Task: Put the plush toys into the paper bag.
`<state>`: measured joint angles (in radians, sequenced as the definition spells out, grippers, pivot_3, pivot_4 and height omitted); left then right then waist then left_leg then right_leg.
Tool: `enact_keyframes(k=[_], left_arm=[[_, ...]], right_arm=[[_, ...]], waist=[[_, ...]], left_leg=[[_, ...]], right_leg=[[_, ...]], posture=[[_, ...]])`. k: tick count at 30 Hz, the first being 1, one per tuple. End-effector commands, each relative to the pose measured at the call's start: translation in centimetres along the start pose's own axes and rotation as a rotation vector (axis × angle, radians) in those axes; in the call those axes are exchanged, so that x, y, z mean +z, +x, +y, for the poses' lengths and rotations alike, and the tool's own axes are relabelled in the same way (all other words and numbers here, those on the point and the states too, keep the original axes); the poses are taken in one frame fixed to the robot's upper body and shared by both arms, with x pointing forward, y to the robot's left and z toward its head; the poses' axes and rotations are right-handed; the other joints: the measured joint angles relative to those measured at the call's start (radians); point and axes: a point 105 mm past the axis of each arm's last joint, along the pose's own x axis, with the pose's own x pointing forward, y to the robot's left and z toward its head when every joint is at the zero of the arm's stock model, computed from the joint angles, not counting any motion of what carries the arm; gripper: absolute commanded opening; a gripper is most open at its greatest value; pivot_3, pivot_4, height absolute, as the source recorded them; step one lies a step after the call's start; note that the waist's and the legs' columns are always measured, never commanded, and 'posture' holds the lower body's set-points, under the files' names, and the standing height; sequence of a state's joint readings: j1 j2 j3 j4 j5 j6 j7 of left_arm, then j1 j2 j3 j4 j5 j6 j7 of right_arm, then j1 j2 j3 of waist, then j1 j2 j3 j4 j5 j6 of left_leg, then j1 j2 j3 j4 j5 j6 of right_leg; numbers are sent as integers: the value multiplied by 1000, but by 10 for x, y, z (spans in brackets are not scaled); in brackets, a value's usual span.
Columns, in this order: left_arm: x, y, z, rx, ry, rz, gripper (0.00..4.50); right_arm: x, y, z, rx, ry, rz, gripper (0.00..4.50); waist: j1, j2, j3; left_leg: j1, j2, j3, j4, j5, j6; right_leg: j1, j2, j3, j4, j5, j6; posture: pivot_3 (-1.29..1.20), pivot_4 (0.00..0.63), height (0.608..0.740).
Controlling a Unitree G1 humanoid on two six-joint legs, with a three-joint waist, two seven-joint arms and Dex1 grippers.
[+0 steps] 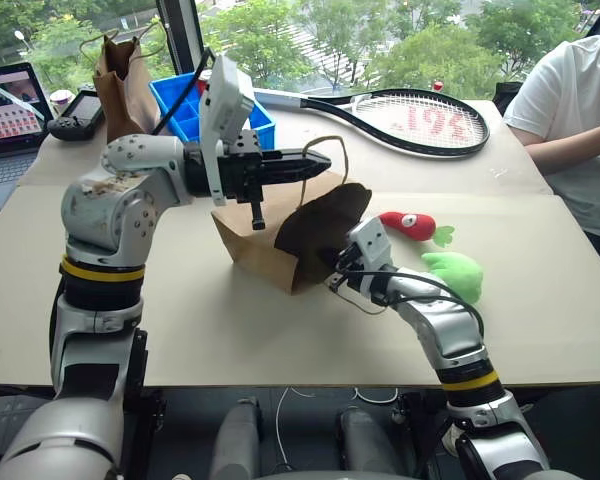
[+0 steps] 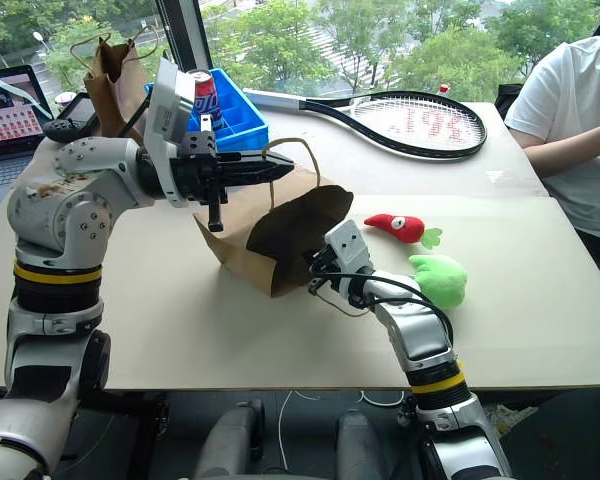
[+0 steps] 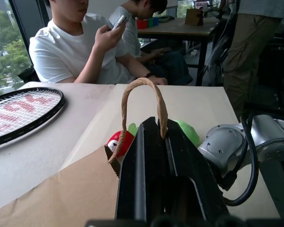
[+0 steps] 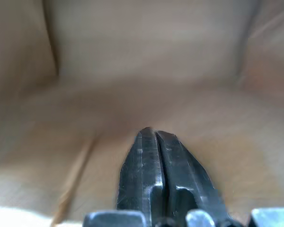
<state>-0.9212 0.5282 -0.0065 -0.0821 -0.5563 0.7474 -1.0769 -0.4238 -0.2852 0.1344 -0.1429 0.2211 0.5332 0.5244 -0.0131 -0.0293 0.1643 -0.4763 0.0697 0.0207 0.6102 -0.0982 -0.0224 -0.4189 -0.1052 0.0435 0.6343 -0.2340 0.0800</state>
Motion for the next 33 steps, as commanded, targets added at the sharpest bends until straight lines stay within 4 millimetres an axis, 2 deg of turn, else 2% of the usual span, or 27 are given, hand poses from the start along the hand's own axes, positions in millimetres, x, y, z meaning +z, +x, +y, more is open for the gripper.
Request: enact_keyframes(k=[1, 2, 5, 7, 8, 9, 12, 14, 17, 21, 24, 26, 29, 31, 33], left_arm=[[8, 2, -11, -37, 16, -29, 0], [7, 2, -11, -39, 7, -29, 0], [1, 3, -15, -54, -16, -21, 0], [-1, 6, -19, -71, -18, -18, 0], [0, 7, -21, -83, -18, -22, 0], [1, 8, -23, -99, -20, -28, 0], [2, 9, -25, -113, -27, -36, 0], [1, 10, -25, -113, -34, -37, 0], [0, 12, -25, -118, -48, -41, 0], [0, 17, -27, -130, -43, -47, 0], [1, 18, -26, -133, -42, -48, 0], [1, 18, -25, -128, -41, -48, 0], [2, 19, -23, -121, -41, -55, 0], [3, 20, -23, -120, -44, -58, 0], [3, 20, -22, -121, -47, -60, 0]], right_arm=[[38, -18, -11, -28, 25, -114, 1835], [43, -24, -14, -33, 31, -125, 2055], [55, -43, -24, -61, 52, -146, 3181], [60, -63, -38, -108, 62, -151, 3780], [62, -74, -46, -142, 71, -155, 4247], [62, -88, -60, -206, 75, -153, 4469], [49, -133, -98, -410, 91, -84, 4469], [36, -156, -112, -505, 86, 7, 4469], [-4, -180, -113, -548, 101, 228, 4469], [-49, -180, -102, -542, 204, 330, 4469], [-70, -180, -95, -529, 271, 358, 3772], [-74, -184, -94, -531, 263, 375, 3013], [-56, -189, -95, -486, 199, 342, 2011], [-35, -189, -94, -429, 144, 314, 1319], [-3, -184, -87, -319, 67, 272, 663]], waist=[[1, 0, 0], [1, 0, 0], [3, 0, 0], [5, 0, 0], [7, 0, 0], [7, 0, 0], [15, 0, 0], [20, 0, 0], [22, 0, 0], [10, 1, 0], [1, 1, -1], [1, 1, -1], [4, 1, -1], [8, 1, -1], [9, 2, 0]], left_leg=[[0, 0, 0, 0, 0, 0], [0, 0, 0, 0, 0, 0], [0, 0, 0, 0, 0, 0], [0, 0, 0, 0, 0, 0], [0, 0, 0, 0, 0, 0], [0, 0, 0, 0, 0, 0], [0, 0, 0, 0, 0, 0], [0, 0, 0, 0, 0, 0], [0, 0, 0, 0, 0, 0], [1, 0, 0, 0, 0, 0], [1, 0, 0, 1, 0, 1], [1, 0, 0, 2, 0, 1], [1, -1, 0, 2, 0, 1], [1, -1, -1, 2, 0, 1], [1, -1, -1, 3, 0, 1]], right_leg=[[0, 0, 0, 0, 0, 0], [0, 0, 0, 0, 0, 0], [0, 0, 0, 0, 0, 0], [0, 0, 0, 0, 0, 0], [0, 0, 0, 0, 0, 0], [1, 0, 0, -1, 0, 0], [1, 0, 0, -2, 0, 0], [1, 0, 0, -2, 0, 0], [1, 0, 1, -2, 0, 0], [2, 0, 1, -2, 0, -1], [1, 0, 2, -2, 0, 0], [2, 0, 2, -2, 0, 0], [3, 0, 2, -3, 0, 0], [5, 0, 2, -4, -1, -2], [5, 0, 2, -4, -3, -5]], posture=[[0, 150, 740], [0, 150, 740], [0, 150, 740], [0, 150, 740], [0, 150, 740], [0, 150, 740], [0, 150, 740], [0, 150, 740], [0, 150, 740], [0, 150, 740], [0, 150, 740], [0, 150, 740], [0, 150, 740], [0, 150, 740], [0, 150, 740]])
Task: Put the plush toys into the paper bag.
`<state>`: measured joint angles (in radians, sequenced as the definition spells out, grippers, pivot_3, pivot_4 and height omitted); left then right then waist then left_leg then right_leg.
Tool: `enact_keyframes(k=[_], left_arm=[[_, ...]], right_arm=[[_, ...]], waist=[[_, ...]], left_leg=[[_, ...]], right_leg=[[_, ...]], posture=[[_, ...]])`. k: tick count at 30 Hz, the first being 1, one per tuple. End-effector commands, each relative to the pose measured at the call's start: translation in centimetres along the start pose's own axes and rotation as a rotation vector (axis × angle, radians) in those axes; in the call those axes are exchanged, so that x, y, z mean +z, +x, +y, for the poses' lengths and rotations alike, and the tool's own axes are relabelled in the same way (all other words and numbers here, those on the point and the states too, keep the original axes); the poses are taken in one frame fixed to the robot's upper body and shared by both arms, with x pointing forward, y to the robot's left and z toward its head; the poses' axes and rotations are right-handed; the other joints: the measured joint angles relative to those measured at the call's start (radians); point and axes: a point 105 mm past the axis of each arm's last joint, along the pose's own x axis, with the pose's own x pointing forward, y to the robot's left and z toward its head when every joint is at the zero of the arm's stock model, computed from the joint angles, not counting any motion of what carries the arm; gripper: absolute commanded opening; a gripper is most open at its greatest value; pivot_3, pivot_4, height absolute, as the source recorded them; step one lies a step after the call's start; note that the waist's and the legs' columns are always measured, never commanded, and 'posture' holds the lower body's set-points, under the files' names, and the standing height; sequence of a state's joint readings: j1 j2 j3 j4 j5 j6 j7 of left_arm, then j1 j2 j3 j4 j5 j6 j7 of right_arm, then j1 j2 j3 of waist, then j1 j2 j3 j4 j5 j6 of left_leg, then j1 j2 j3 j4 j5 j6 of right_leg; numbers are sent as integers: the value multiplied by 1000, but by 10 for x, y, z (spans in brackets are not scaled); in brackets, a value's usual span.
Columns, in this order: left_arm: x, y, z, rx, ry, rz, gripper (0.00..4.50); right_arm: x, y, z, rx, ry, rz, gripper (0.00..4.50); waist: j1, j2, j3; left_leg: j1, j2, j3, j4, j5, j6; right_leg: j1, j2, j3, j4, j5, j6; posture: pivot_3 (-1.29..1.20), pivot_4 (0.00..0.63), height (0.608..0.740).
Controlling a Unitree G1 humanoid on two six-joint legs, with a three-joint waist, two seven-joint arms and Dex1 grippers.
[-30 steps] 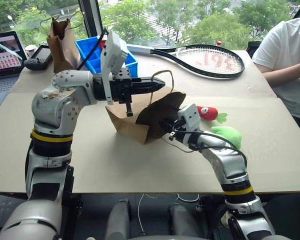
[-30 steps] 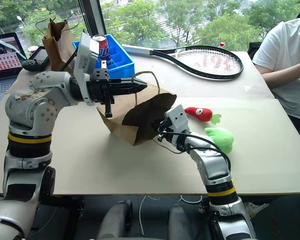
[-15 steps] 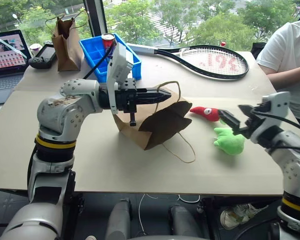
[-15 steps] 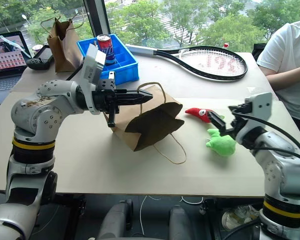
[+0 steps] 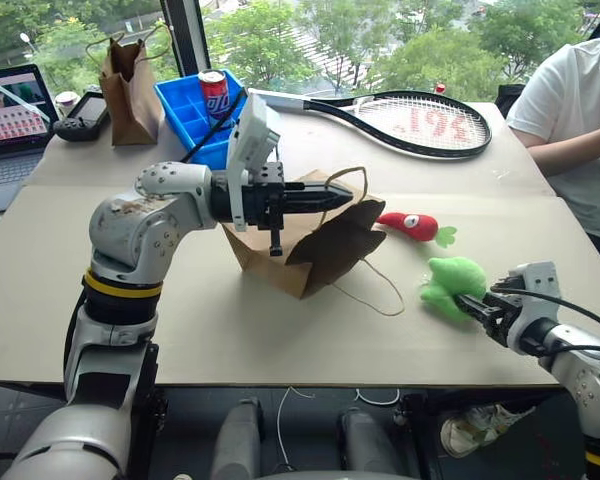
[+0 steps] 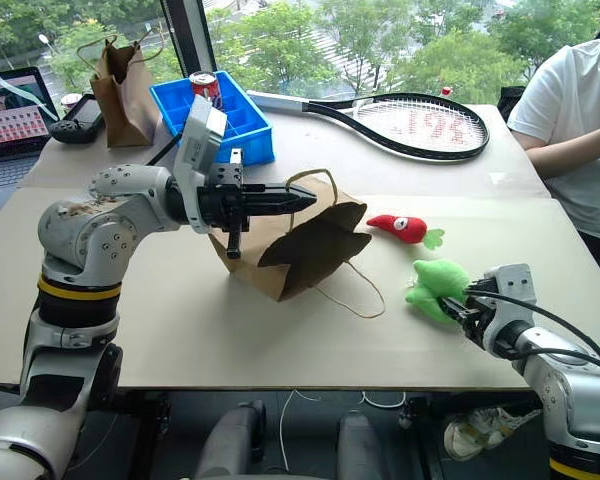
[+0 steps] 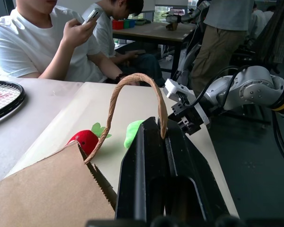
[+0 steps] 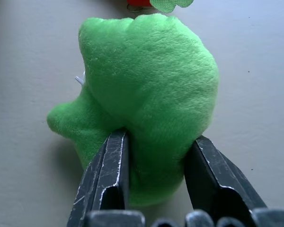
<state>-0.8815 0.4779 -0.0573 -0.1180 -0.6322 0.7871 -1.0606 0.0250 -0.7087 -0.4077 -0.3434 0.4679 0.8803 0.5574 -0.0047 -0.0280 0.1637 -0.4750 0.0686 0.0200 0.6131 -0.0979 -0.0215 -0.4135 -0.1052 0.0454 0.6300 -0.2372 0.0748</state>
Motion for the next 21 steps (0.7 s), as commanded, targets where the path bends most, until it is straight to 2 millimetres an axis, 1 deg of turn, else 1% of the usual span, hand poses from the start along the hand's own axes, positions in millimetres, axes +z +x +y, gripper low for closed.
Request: enact_keyframes(k=[1, 2, 3, 5, 9, 12, 14, 15, 16, 17, 19, 21], left_arm=[[15, 3, -2, -16, 48, -34, 0], [15, 3, -2, -17, 47, -34, 0], [14, 4, -2, -19, 46, -35, 0], [13, 6, -3, -23, 43, -36, 0], [13, 9, -3, -29, 42, -41, 0], [14, 12, -5, -34, 40, -51, 0], [14, 15, -6, -37, 29, -68, 0], [14, 17, -7, -38, 27, -70, 0], [14, 20, -8, -43, 22, -77, 0], [14, 22, -10, -46, 20, -81, 0], [14, 27, -14, -55, 25, -83, 0], [16, 31, -17, -63, 20, -99, 0]], right_arm=[[59, -23, 20, 147, -159, -128, 305], [66, -26, 24, 174, -178, -135, 36], [73, -27, 29, 200, -203, -137, 36], [86, -26, 47, 269, -277, -128, 36], [98, -13, 80, 366, -360, -116, 36], [98, 5, 104, 429, -355, -109, 36], [95, 22, 117, 448, -352, -100, 36], [96, 30, 126, 454, -353, -102, 36], [99, 36, 139, 482, -355, -107, 36], [101, 40, 148, 501, -358, -111, 36], [101, 47, 166, 528, -434, -94, 36], [97, 56, 184, 554, -498, -73, 36]], waist=[[0, 1, 1], [-1, 1, 1], [-3, 1, 1], [-7, 1, 1], [-9, 1, 1], [-8, 1, 1], [-7, 1, 1], [-6, 1, 1], [-7, 1, 1], [-7, 1, 1], [-7, 1, 1], [-6, 1, 1]], left_leg=[[0, 0, 0, 0, 0, 0], [0, 0, 0, 0, 0, 0], [0, 0, 0, 0, 0, 0], [1, 0, -1, -1, 0, 0], [2, 0, -2, -1, 0, 0], [2, 0, -2, -1, 0, 0], [1, 0, -2, -1, 0, 0], [1, 0, -2, -1, 0, 0], [1, 0, -2, 0, 0, 0], [0, -1, -2, 0, 0, 0], [-1, -1, -3, 0, 0, 0], [-2, -1, -3, -1, 0, 0]], right_leg=[[0, 0, 0, 0, 0, 0], [0, 0, 0, 0, 0, 0], [0, 0, 0, 0, -1, 1], [0, 0, 0, 0, -1, 2], [1, 1, 0, 0, -1, 1], [2, 1, 0, 0, -1, 1], [1, 1, 0, 0, -1, 0], [1, 1, 0, 0, 0, 0], [1, 1, -1, 0, 0, -1], [1, 1, 0, 0, 1, 0], [0, 1, 0, 0, 3, 3], [-1, 1, 0, 1, 4, 5]], posture=[[0, 150, 740], [0, 150, 740], [0, 150, 740], [0, 150, 740], [0, 150, 740], [0, 150, 740], [0, 150, 740], [0, 150, 740], [0, 150, 740], [0, 150, 740], [0, 150, 740], [0, 150, 740]])
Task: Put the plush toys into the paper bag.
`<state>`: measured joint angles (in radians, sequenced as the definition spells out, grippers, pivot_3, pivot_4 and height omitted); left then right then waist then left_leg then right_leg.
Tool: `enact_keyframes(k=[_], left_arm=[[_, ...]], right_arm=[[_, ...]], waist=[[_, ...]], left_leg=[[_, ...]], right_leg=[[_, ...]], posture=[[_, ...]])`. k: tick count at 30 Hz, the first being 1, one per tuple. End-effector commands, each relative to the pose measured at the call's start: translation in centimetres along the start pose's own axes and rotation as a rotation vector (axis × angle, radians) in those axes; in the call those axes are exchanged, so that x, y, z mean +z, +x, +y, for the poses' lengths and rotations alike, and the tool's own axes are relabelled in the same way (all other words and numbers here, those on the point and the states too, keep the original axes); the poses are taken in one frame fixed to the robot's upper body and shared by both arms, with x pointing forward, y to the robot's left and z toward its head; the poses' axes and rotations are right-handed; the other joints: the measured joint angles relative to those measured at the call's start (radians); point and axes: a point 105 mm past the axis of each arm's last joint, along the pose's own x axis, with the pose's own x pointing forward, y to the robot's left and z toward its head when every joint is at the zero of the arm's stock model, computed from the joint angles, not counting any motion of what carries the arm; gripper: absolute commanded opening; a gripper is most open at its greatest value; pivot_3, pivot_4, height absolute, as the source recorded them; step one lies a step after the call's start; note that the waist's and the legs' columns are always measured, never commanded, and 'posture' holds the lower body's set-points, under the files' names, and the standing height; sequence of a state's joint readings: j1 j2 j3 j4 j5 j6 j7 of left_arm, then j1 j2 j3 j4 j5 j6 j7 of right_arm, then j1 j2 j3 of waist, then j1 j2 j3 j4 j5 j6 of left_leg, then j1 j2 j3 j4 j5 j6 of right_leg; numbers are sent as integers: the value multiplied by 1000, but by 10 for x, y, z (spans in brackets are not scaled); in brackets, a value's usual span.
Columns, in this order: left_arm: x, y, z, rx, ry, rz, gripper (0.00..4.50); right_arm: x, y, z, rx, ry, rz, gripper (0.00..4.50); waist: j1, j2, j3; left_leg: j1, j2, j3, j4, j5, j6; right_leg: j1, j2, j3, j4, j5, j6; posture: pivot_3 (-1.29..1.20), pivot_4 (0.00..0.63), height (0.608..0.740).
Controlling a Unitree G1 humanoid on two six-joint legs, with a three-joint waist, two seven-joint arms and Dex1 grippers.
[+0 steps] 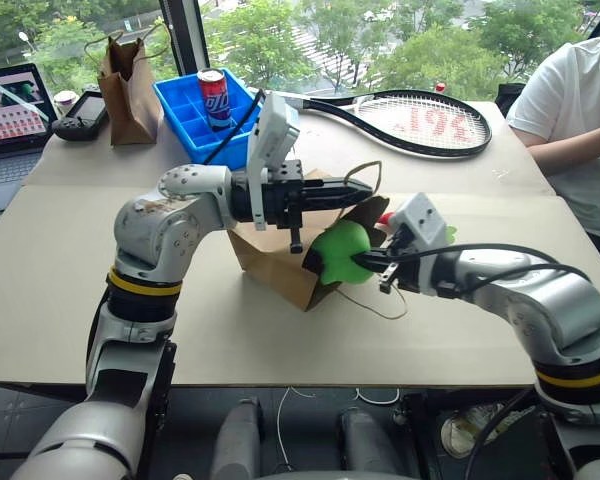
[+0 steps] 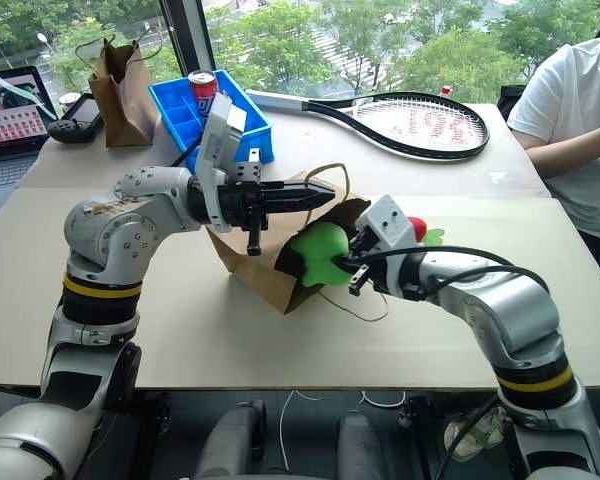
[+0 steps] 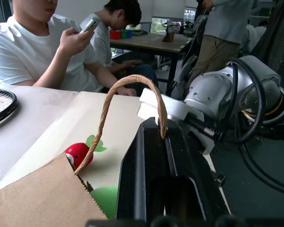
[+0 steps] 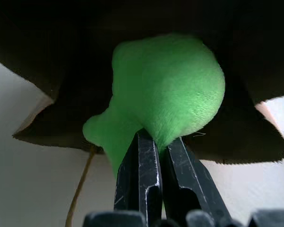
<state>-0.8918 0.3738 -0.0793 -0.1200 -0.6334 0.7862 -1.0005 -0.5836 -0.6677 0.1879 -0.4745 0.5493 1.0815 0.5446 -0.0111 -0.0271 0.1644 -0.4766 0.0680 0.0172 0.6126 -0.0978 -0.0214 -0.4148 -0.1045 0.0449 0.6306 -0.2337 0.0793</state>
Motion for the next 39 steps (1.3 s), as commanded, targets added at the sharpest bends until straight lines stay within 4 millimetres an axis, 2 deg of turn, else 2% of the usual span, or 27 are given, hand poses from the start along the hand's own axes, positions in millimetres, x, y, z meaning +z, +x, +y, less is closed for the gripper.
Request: enact_keyframes(k=[1, 3, 6, 8, 10, 12, 13, 16, 19, 21, 24, 25, 27, 28, 30, 32, 35, 37, 39], left_arm=[[14, 9, -12, -37, 39, -43, 0], [13, 10, -13, -30, 38, -43, 0], [12, 7, -12, -11, 37, -41, 0], [12, 5, -11, 1, 37, -41, 0], [12, 2, -9, 20, 35, -38, 0], [9, -1, -9, 33, 34, -31, 0], [9, -2, -9, 36, 33, -29, 0], [7, -3, -8, 49, 27, -24, 0], [3, -3, -8, 62, -1, -17, 0], [0, -2, -8, 69, -15, -7, 0], [-3, 2, -13, 63, -21, 19, 0], [-3, 3, -14, 60, -26, 17, 0], [-3, 5, -16, 56, -40, 15, 0], [-3, 6, -16, 56, -45, 15, 0], [-3, 8, -17, 51, -53, 14, 0], [-3, 10, -18, 46, -58, 14, 0], [-3, 10, -18, 47, -60, 14, 0], [-2, 10, -18, 50, -59, 13, 0], [-1, 8, -17, 62, -58, 13, 0]], right_arm=[[6, 23, 13, 15, -134, 42, 36], [10, 33, 20, 35, -168, 24, 36], [24, 40, 27, 63, -75, -130, 36], [15, 41, 21, 24, -79, -127, 36], [9, 38, 18, 8, 8, -177, 36], [4, 30, 13, -5, 67, -219, 740], [3, 27, 11, -11, 79, -226, 904], [0, 12, -1, -54, 96, -247, 1912], [-6, -12, -17, -86, 149, -267, 2943], [-11, -28, -25, -98, 169, -262, 2943], [-28, -63, -42, -121, 156, -195, 2943], [-29, -70, -50, -153, 147, -180, 2943], [-31, -82, -82, -283, 104, -131, 2943], [-32, -86, -92, -320, 89, -113, 2943], [-40, -81, -117, -406, 62, -69, 2943], [-45, -69, -134, -449, 52, -50, 2943], [-52, -50, -153, -488, 65, -49, 2943], [-65, -38, -164, -516, 69, -16, 2943], [-80, -27, -172, -540, 87, 7, 2943]], waist=[[1, 0, 0], [2, 0, 0], [0, 0, 0], [1, 0, 0], [5, 0, 0], [7, 0, 0], [7, 0, 0], [5, 0, 0], [6, 0, 0], [9, 0, 0], [16, 0, 0], [17, 0, 0], [12, 0, 0], [8, 0, 0], [1, 0, 0], [-5, 0, 0], [-13, 0, 0], [-11, 0, 0], [-5, 1, 1]], left_leg=[[0, 0, 0, 0, 0, 0], [0, 0, 0, -1, 0, 0], [0, 0, 0, -1, 0, 0], [0, 1, 0, -1, 0, 0], [0, 1, -1, -1, 0, 0], [0, 1, -1, -1, 0, 0], [0, 1, -1, -1, 0, 0], [0, 1, -1, -1, 0, 0], [0, 1, -1, -1, 0, 0], [0, 1, -1, -1, 0, 0], [0, 1, -1, -1, 0, 0], [0, 1, -1, -1, 0, 0], [1, 1, -1, -1, 0, 0], [2, 1, -1, 0, 0, 0], [3, 1, -1, -1, 0, 0], [4, 1, -2, -1, 0, 0], [6, 1, -4, -1, 0, 0], [6, 1, -4, -2, 0, 0], [5, 1, -5, -3, 0, 0]], right_leg=[[0, 0, 0, 0, 0, 0], [0, 0, 0, 0, 0, 0], [-1, 1, 0, 0, 0, 0], [-2, 1, 0, 1, 0, 0], [-1, 2, 0, 1, 0, 0], [0, 2, 0, 1, 0, 0], [0, 2, 0, 1, 0, 0], [-1, 2, 0, 1, 0, 0], [-1, 2, 0, 1, 0, 0], [0, 2, 0, 1, 0, 0], [1, 2, 0, 0, 0, 0], [1, 2, 0, -1, 0, 0], [1, 2, 0, -1, -1, -1], [1, 2, 0, -1, -2, -3], [1, 3, 1, -1, -4, -5], [2, 3, 1, -1, -4, -4], [4, 6, 3, -1, -4, -4], [4, 7, 4, -1, -1, 1], [4, 7, 4, -1, 1, -1]], posture=[[0, 150, 740], [0, 150, 740], [0, 150, 740], [0, 150, 740], [0, 150, 740], [0, 150, 740], [0, 150, 740], [0, 150, 740], [0, 150, 740], [0, 150, 740], [0, 150, 740], [0, 150, 740], [0, 150, 740], [0, 150, 740], [0, 150, 740], [0, 150, 740], [0, 150, 740], [0, 150, 740], [0, 150, 740]])
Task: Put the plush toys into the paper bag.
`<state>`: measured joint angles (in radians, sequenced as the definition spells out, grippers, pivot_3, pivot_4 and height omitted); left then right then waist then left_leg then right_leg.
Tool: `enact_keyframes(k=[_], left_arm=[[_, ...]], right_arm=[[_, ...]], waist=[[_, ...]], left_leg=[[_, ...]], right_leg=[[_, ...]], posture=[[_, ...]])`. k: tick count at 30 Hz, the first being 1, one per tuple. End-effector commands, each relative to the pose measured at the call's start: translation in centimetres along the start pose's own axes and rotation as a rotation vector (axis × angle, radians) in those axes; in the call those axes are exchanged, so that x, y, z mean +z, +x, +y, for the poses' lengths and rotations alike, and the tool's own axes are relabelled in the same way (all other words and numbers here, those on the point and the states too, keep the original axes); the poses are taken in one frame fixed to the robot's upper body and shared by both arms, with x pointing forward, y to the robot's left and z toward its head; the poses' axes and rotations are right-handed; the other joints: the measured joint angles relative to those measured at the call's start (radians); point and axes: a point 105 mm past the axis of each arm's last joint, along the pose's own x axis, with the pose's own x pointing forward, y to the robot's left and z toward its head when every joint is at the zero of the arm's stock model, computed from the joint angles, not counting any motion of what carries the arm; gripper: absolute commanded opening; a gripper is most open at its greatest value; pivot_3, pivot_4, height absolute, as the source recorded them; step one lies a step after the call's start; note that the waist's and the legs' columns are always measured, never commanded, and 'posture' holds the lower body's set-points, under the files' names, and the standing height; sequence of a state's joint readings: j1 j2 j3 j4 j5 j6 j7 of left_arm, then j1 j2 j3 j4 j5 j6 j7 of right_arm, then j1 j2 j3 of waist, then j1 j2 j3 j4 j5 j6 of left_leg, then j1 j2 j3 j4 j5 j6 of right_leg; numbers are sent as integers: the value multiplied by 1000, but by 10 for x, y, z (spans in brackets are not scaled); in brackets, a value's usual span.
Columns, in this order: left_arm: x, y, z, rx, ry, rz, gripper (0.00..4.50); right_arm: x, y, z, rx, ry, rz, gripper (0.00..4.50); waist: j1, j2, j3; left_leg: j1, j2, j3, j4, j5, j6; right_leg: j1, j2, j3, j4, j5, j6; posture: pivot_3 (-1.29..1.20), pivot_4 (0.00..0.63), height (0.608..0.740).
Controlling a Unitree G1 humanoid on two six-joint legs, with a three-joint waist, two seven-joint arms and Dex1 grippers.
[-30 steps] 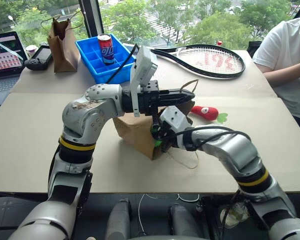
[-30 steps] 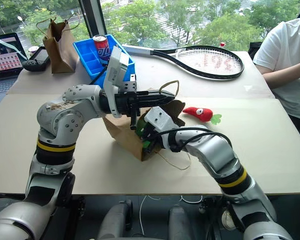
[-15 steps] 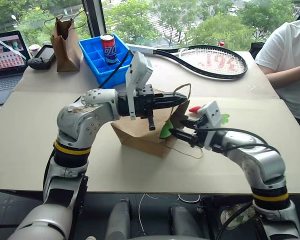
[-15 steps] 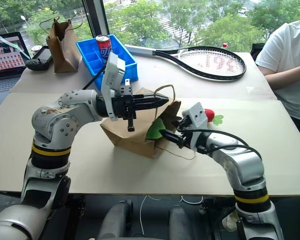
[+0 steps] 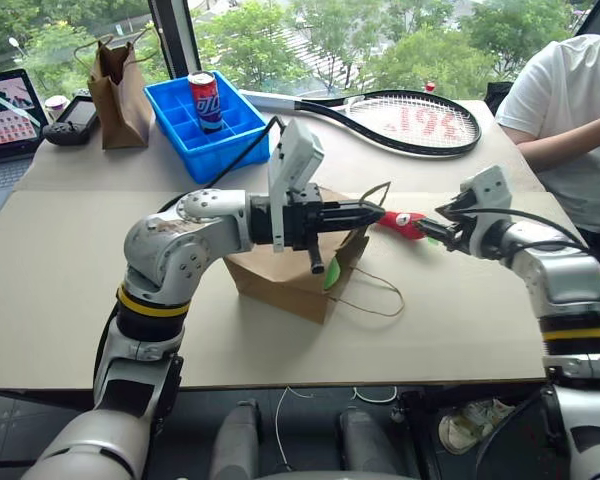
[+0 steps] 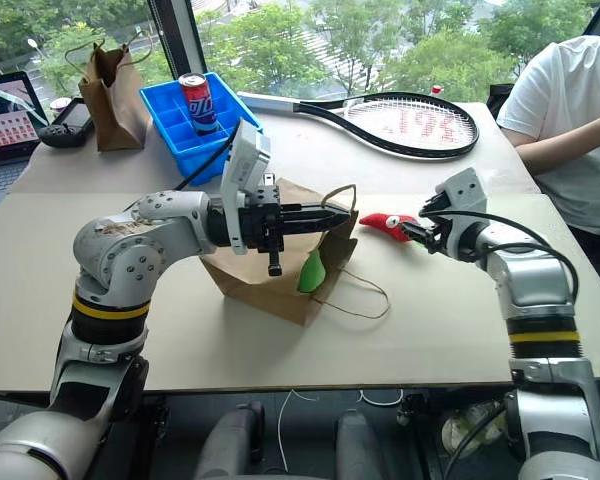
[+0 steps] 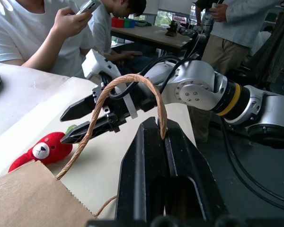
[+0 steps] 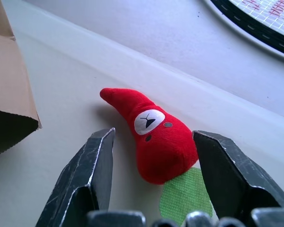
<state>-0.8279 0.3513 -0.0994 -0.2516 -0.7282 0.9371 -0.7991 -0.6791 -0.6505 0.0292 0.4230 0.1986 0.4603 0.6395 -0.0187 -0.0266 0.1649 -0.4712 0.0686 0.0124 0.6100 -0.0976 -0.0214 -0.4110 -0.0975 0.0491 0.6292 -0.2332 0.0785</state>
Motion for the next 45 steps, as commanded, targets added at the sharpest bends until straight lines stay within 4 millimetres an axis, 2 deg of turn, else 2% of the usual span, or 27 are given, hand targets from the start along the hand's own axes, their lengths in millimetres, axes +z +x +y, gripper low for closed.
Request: enact_keyframes(k=[1, 3, 5, 8, 10, 13, 16, 18, 21, 25, 31, 35, 38, 41, 43, 44, 45], left_arm=[[14, -3, -4, 3, 51, -26, 0], [15, -5, -2, 15, 53, -25, 0], [15, -8, 0, 32, 57, -23, 0], [17, -10, 5, 56, 58, -30, 0], [18, -11, 9, 74, 46, -38, 0], [19, -11, 13, 86, 30, -49, 0], [20, -10, 16, 92, 17, -55, 0], [20, -9, 17, 90, 13, -54, 0], [19, -6, 17, 82, 10, -53, 0], [19, -2, 14, 63, 8, -53, 0], [21, -2, 11, 58, 12, -56, 0], [20, -4, 9, 65, 13, -57, 0], [20, -7, 10, 85, 17, -56, 0], [20, -9, 12, 105, 20, -59, 0], [20, -11, 12, 117, 19, -58, 0], [19, -13, 12, 121, 19, -57, 0], [18, -13, 12, 124, 19, -55, 0]], right_arm=[[-8, 14, -17, -80, -22, -9, 2708], [-17, 18, -17, -77, -25, 13, 2253], [-21, 17, -18, -75, -38, 16, 1536], [-13, 6, -22, -68, -66, -30, 485], [-3, -8, -22, -42, -121, -60, 50], [11, -34, -9, 60, -233, -69, 50], [22, -62, 15, 182, -360, -31, 50], [27, -72, 39, 270, -438, -12, 50], [32, -76, 67, 358, -510, -8, 50], [50, -62, 107, 436, -618, -75, 50], [69, -18, 155, 483, -710, -252, 50], [77, 3, 176, 484, -800, -378, 50], [79, 14, 188, 475, -797, -451, 50], [81, 18, 190, 477, -697, -497, 50], [75, 19, 193, 509, -628, -487, 875], [72, 18, 194, 519, -600, -486, 1021], [71, 18, 194, 524, -579, -485, 1387]], waist=[[4, 0, 0], [6, 0, 0], [6, 0, 0], [5, 0, 0], [7, 0, 0], [11, 1, 1], [11, 2, 1], [4, 2, 1], [-3, 2, 1], [-2, 2, 1], [4, 2, 1], [10, 2, 1], [8, 2, 1], [6, 2, 1], [5, 2, 1], [6, 2, 1], [6, 2, 1]], left_leg=[[-1, 0, 0, 0, 0, 0], [-1, -1, 0, -1, 0, 0], [-2, -1, -1, -1, 0, 0], [-1, -1, -2, -1, 0, 0], [-1, -1, -3, -1, 0, -1], [-2, -1, -3, -1, 1, -1], [-2, -2, -4, -1, 0, -1], [-1, -1, -4, -1, 0, -1], [2, 0, -4, -1, 0, -1], [4, 0, -4, -1, -1, -3], [4, 0, -4, 0, -1, -5], [2, -1, -4, -1, 1, -3], [2, -1, -4, -1, 1, -3], [2, -1, -5, -2, 1, -3], [2, -1, -5, -2, 1, -3], [2, -1, -5, -2, 1, -3], [2, -1, -5, -2, 1, -3]], right_leg=[[0, 0, 0, 0, -1, 1], [0, 0, 0, -1, -1, 1], [0, 0, 0, -2, -1, 1], [1, 1, 0, -2, -1, 1], [2, 2, 0, -1, -1, 1], [2, 2, 0, -1, -1, 1], [2, 2, 1, -1, -1, 2], [2, 2, 1, -1, -2, 2], [4, 4, 2, 0, -4, 4], [5, 5, 2, 0, -9, 0], [5, 5, 3, 0, -8, -1], [5, 5, 3, 0, -3, 1], [5, 5, 3, -1, -2, 0], [5, 5, 3, -1, -2, 0], [5, 5, 3, 0, -2, 0], [5, 5, 3, 0, -2, 0], [5, 5, 3, 0, -2, 0]], posture=[[0, 150, 740], [0, 150, 740], [0, 150, 740], [0, 150, 740], [0, 150, 740], [0, 150, 740], [0, 150, 740], [0, 150, 740], [0, 150, 740], [0, 150, 740], [0, 150, 740], [0, 150, 740], [0, 150, 740], [0, 150, 740], [0, 150, 740], [0, 150, 740], [0, 150, 740]])
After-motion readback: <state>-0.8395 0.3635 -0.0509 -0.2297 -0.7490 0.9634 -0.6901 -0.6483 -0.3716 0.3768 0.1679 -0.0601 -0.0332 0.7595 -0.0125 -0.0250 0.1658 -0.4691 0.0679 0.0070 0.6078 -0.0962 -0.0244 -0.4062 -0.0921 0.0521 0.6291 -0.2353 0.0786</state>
